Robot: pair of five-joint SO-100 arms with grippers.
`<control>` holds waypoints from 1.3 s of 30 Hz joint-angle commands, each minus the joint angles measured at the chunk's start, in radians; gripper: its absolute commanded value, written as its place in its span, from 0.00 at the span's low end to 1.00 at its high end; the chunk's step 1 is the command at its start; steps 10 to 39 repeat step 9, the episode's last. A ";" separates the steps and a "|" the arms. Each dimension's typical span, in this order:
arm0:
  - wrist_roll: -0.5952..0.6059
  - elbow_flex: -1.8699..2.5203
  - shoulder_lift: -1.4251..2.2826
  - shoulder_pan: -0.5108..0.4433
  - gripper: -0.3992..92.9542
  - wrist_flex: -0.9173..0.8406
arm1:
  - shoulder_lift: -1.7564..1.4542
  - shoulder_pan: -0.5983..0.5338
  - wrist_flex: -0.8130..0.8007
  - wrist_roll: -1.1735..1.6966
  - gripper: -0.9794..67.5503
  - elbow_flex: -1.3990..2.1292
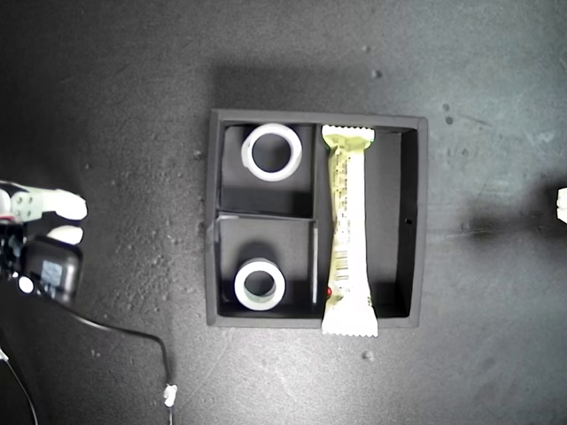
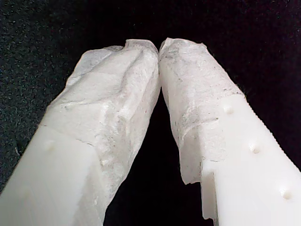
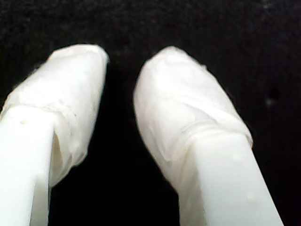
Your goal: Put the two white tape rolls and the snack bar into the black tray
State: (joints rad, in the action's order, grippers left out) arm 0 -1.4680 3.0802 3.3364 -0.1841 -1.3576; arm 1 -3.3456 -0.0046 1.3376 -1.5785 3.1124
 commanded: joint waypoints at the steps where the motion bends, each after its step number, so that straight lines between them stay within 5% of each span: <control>1: 0.133 0.058 0.048 -0.011 0.06 -0.038 | -0.003 0.002 0.003 -0.003 0.02 0.011; 39: 0.110 0.058 0.048 -0.011 0.06 -0.038 | -0.003 0.002 0.003 -0.003 0.02 0.011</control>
